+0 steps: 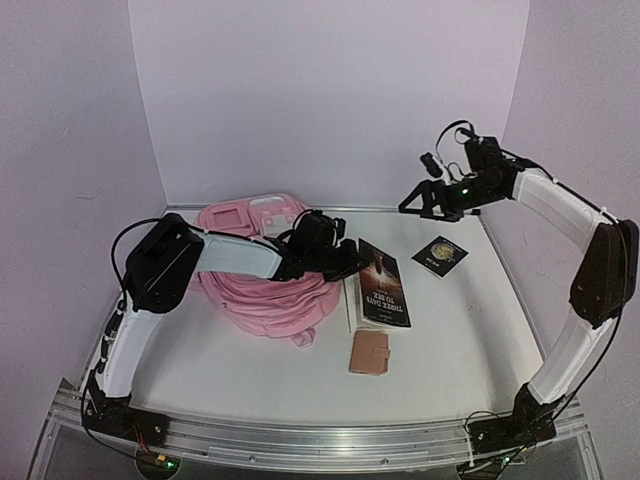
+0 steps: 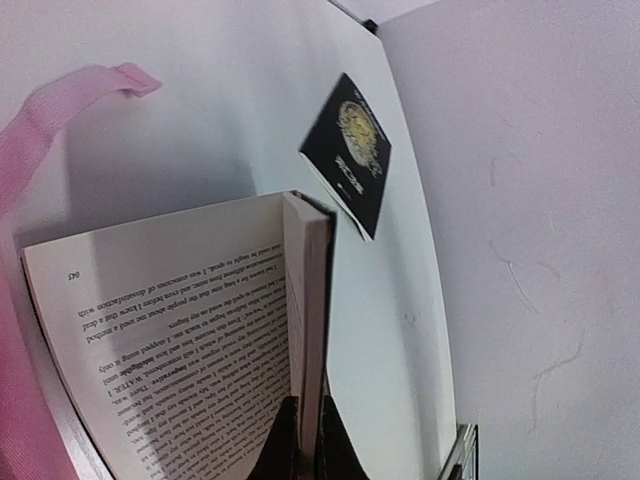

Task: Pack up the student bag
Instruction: Pick up the book from the center of the board.

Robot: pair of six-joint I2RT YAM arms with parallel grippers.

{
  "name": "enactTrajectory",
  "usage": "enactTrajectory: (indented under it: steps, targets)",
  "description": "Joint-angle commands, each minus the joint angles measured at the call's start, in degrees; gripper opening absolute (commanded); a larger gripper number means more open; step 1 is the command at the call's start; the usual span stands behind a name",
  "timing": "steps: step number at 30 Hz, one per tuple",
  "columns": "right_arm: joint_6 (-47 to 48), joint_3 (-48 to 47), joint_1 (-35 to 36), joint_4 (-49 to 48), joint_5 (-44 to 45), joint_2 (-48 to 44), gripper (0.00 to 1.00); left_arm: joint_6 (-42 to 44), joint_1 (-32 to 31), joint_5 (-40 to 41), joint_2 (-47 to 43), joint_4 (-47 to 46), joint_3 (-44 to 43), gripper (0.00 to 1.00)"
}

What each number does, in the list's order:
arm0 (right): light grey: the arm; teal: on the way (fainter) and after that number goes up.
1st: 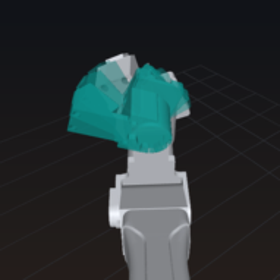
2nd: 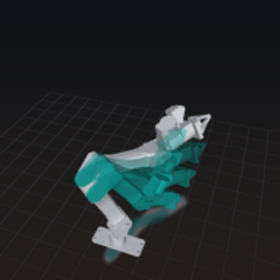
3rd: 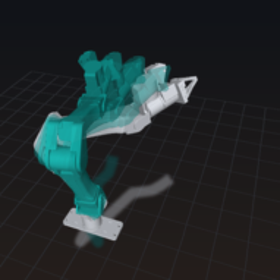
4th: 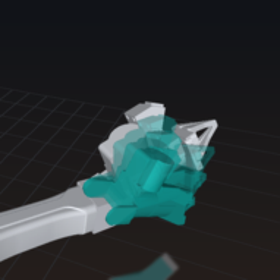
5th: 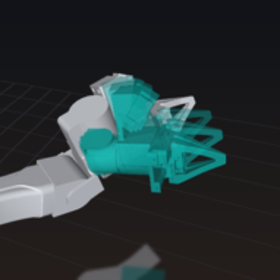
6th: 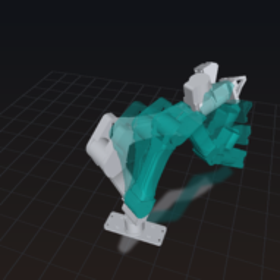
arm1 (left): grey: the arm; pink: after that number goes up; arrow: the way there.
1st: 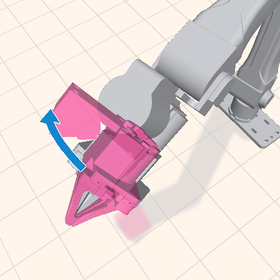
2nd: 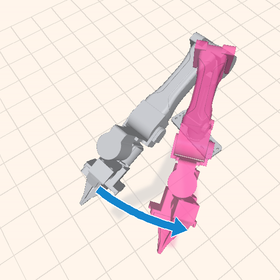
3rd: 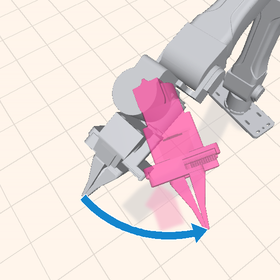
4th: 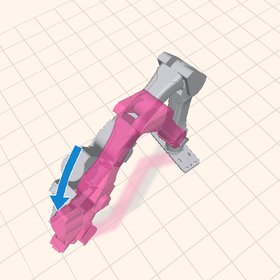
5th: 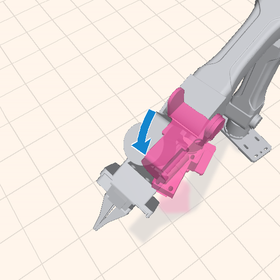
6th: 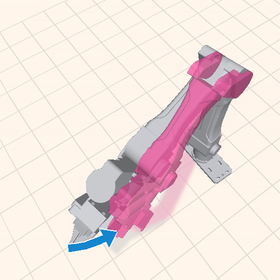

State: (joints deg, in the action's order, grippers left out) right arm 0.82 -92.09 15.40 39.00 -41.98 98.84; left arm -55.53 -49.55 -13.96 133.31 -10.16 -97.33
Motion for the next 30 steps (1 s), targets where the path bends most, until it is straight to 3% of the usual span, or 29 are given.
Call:
enactTrajectory:
  steps: [1, 3, 11, 22, 27, 30]
  targets:
    - [-4.74, -2.88, -8.09, 1.32, -19.85, 0.40, 0.98, 9.44, -0.02, -9.15, -9.13, -6.58, 0.67, 0.00]
    - [-3.56, -2.77, -9.93, 2.76, -23.18, 0.41, 0.98, 12.47, -0.05, -11.13, -11.22, -4.65, 0.11, 0.00]
    - [11.36, 0.88, -10.20, 15.31, -18.87, -2.15, 0.98, 20.88, -0.11, -16.97, -20.62, 0.47, 2.48, 0.00]
    - [23.91, 3.91, -6.25, 25.99, -27.97, -2.05, 0.92, 21.45, -0.19, -27.02, -24.76, -2.94, 5.63, 0.00]
    - [24.57, 3.07, -2.08, 26.37, -29.95, -2.42, 0.72, 18.81, -0.19, -29.34, -24.30, -5.05, 6.74, 0.00]
    - [24.03, 2.42, -1.06, 26.42, -30.72, -2.72, 0.51, 18.12, -0.19, -28.82, -24.83, -4.96, 7.96, 0.00]
